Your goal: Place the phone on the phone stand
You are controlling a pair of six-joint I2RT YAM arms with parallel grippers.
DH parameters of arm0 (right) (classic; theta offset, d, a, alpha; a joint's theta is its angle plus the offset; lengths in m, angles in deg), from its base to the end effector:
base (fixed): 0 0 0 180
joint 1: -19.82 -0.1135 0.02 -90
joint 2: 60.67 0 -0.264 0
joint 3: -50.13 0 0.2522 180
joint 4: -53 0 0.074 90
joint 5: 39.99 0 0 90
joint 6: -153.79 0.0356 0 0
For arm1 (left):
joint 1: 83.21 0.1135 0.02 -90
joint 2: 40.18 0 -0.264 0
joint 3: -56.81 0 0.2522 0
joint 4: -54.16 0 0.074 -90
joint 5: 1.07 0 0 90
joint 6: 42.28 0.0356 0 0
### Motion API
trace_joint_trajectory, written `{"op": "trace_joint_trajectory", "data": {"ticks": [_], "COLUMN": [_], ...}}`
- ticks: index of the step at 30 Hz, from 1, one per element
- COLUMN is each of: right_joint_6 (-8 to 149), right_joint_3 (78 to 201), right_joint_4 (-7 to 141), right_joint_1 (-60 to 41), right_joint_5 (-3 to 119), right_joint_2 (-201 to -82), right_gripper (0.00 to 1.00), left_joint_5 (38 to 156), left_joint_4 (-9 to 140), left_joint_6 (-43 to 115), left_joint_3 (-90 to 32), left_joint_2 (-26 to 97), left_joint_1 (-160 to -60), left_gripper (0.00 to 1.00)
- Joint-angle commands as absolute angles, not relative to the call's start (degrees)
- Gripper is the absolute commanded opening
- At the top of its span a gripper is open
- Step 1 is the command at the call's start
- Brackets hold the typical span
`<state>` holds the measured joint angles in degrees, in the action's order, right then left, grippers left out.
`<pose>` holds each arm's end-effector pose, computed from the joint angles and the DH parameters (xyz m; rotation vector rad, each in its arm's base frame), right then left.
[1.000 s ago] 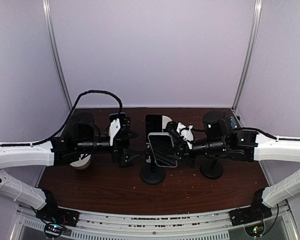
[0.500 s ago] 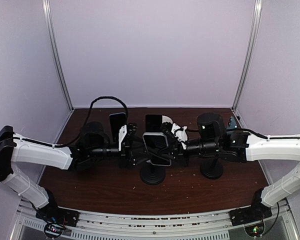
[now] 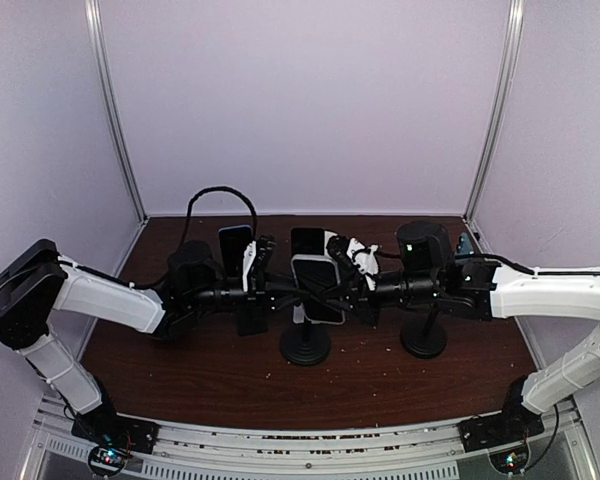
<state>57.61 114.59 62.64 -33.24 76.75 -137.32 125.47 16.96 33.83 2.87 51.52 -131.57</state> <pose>0.1698 0.2524 0.2778 -1.2782 1.5922 0.9822 0.2033 -0.2606 0.2219 1.0121 1.4274 -1.3214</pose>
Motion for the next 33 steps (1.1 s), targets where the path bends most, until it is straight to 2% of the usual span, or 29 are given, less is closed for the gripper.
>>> {"op": "trace_joint_trajectory", "data": {"ticks": [1,3,5,6,8,12,15,22,29,31,33], "right_joint_6": [54.4,54.1,53.9,53.8,52.9,49.5,45.2,40.1,43.2,44.1,45.0], "right_joint_3": [117.1,116.7,116.1,115.9,115.9,118.0,120.8,124.9,123.6,123.8,122.9], "right_joint_4": [56.2,56.5,56.5,56.6,58.0,64.2,68.7,72.2,68.1,67.2,65.0], "right_joint_1": [-34.7,-34.7,-34.6,-34.5,-34.2,-32.3,-31.6,-30.0,-30.1,-30.1,-30.1], "right_joint_5": [81.2,81.1,81.3,81.6,83.5,89.8,94.9,94.9,89.3,90.0,89.7], "right_joint_2": [-138.3,-138.0,-137.3,-136.8,-135.9,-134.4,-134.9,-137.9,-139.7,-139.9,-139.2], "right_gripper": [0.00,0.00,0.00,0.00,0.00,0.00,0.00,0.00,0.00,0.00,0.00], "left_joint_5": [133.6,134.2,133.6,133.0,132.0,128.3,127.6,129.2,129.3,131.2,133.7], "left_joint_4": [12.6,12.6,15.2,16.7,20.2,33.6,35.9,37.1,35.5,35.5,37.1], "left_joint_6": [32.5,32.5,34.2,35.7,39.2,50.0,52.1,52.0,52.8,52.7,52.4], "left_joint_3": [-0.5,-0.5,-0.6,-0.6,-0.7,-3.0,-2.6,-3.9,-6.3,-7.9,-9.8], "left_joint_2": [53.0,52.8,52.4,52.0,50.7,45.6,42.7,42.6,42.1,42.6,43.8], "left_joint_1": [-133.9,-134.0,-134.0,-134.0,-133.9,-133.8,-133.1,-132.8,-132.8,-132.8,-132.8], "left_gripper": [0.00,0.02,0.39,0.48,0.55,0.60,0.66,0.65,0.57,0.45,0.25]}}
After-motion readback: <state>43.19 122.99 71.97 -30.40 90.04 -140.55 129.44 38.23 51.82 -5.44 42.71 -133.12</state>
